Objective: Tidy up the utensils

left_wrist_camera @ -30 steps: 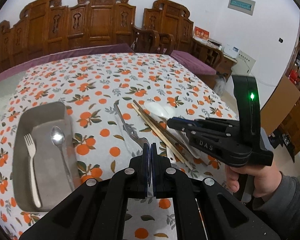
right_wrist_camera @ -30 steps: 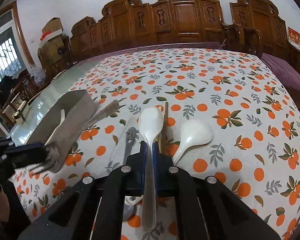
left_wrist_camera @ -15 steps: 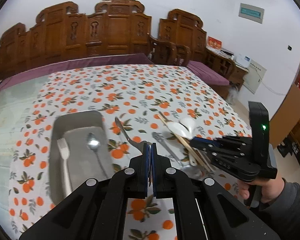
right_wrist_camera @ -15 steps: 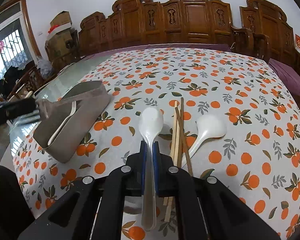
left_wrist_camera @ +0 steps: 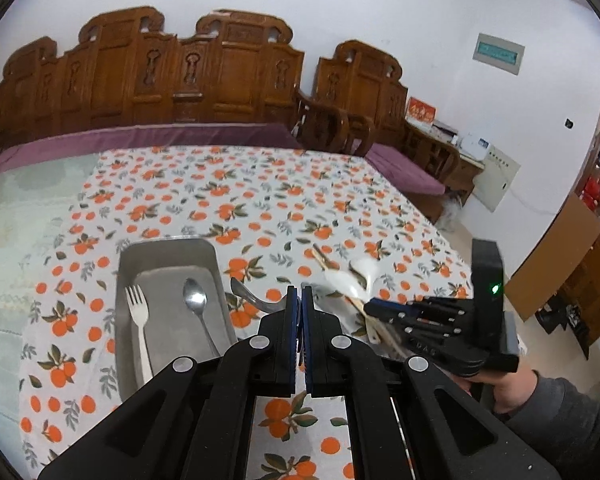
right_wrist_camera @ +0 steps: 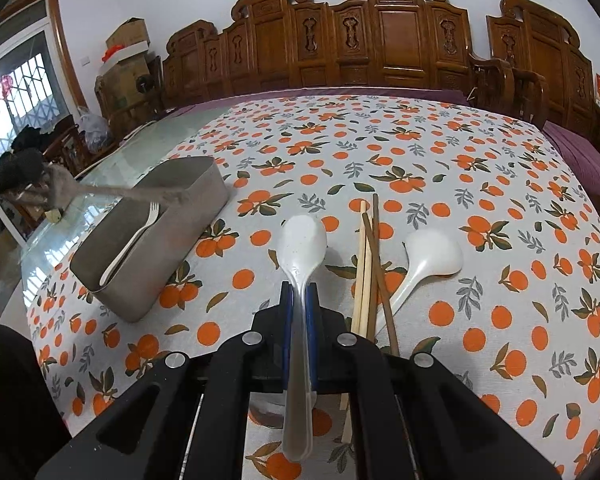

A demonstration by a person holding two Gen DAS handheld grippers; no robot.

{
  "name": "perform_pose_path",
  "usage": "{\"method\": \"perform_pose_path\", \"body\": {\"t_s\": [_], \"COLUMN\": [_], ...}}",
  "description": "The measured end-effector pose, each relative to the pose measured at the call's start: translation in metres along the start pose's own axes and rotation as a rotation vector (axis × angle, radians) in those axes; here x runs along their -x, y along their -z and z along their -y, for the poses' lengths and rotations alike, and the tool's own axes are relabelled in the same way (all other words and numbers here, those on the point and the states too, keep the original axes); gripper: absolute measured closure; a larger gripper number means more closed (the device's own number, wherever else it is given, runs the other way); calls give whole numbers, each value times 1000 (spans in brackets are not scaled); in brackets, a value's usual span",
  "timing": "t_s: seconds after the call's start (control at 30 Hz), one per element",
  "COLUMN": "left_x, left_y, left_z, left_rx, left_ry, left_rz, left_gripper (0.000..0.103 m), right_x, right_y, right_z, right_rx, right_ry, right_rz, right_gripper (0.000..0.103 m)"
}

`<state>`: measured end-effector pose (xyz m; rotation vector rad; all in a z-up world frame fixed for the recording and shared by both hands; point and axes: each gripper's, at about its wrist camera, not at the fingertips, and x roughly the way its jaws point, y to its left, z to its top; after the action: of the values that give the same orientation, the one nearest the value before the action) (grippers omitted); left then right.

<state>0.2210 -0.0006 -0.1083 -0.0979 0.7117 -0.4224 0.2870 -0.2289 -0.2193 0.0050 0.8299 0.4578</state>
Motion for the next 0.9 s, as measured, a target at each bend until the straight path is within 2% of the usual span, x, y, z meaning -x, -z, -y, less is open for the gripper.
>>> {"method": "perform_pose_path", "body": {"t_s": [0.33, 0.57, 0.9], "left_x": [17, -5, -32], "left_y": [-4, 5, 17], "left_z": [-24, -45, -60], "left_rx": [29, 33, 31], "left_ry": [-61, -144, -186], "left_rz": [38, -15, -78], "left_gripper": [102, 102, 101], "right_x": [-2, -3, 1], "right_y": [0, 1, 0], "right_z": [-3, -3, -3], "right_rx": [16, 15, 13], "right_ry": [-4, -7, -15], "right_rz": [-6, -8, 2], "right_gripper": [95, 95, 95]}}
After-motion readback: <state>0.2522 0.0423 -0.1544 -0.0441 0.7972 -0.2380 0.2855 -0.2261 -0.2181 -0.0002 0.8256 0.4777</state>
